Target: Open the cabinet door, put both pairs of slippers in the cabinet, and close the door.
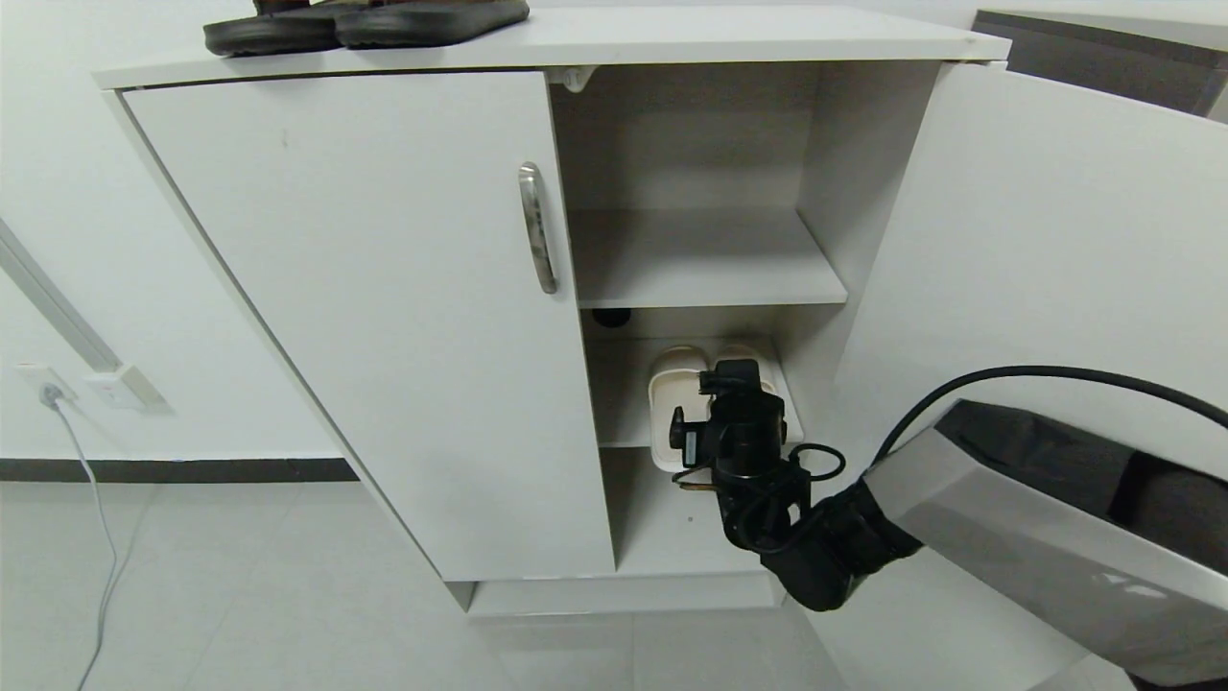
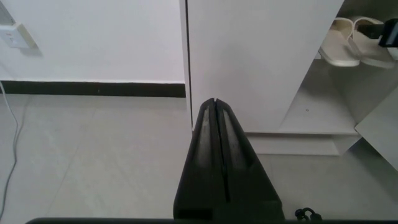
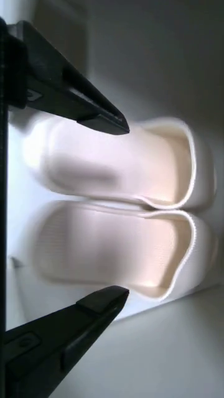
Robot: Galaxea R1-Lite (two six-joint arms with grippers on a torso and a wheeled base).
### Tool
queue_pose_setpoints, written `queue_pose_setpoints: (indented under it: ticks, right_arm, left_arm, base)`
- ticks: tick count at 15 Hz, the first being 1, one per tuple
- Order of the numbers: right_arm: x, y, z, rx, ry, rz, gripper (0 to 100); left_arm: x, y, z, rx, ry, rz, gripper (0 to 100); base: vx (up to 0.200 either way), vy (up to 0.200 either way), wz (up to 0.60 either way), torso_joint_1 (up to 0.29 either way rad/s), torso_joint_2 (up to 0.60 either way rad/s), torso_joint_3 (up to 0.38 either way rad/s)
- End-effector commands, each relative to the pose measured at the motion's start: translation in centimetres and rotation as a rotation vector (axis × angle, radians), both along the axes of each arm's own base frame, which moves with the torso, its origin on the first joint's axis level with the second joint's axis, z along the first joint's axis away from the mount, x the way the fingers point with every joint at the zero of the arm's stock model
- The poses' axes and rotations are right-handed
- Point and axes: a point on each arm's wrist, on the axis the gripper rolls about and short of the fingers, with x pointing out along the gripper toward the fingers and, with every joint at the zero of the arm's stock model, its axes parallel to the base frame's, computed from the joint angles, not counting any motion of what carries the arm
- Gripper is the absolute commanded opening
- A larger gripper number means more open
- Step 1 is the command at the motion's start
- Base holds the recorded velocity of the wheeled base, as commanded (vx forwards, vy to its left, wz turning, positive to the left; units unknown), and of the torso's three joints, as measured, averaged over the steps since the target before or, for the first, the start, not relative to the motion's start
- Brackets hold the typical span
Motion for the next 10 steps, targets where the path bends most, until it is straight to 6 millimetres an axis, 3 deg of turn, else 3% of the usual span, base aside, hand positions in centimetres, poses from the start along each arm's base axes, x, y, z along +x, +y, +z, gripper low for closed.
queue_pose_setpoints:
  ticks: [1, 3, 9, 10]
  right_arm:
    - [-4.1, -0.8, 2.8, 0.012, -0.012, 0.049, 100]
    - [-5.3, -1.9, 3.2, 0.024, -0.002, 0.056, 100]
    - [-6.3, -1.6, 2.4, 0.004, 0.017, 0.075, 100]
    - [-6.3, -1.6, 2.4, 0.005, 0.016, 0.075, 100]
  left_arm:
    - [0.0, 0.0, 0.0, 0.000, -0.001, 0.000, 0]
    - [0.0, 0.0, 0.0, 0.000, -0.001, 0.000, 0]
    - [0.0, 0.0, 0.0, 0.000, -0.001, -0.002, 0]
    - [0.0, 0.0, 0.0, 0.000, 0.001, -0.002, 0]
  base:
    - [0.000, 0.000, 0.00, 0.000, 0.00, 0.000]
    - [0.000, 0.000, 0.00, 0.000, 0.00, 0.000]
    - [0.000, 0.000, 0.00, 0.000, 0.00, 0.000]
    - [-0.200, 0.000, 0.00, 0.002, 0.00, 0.007]
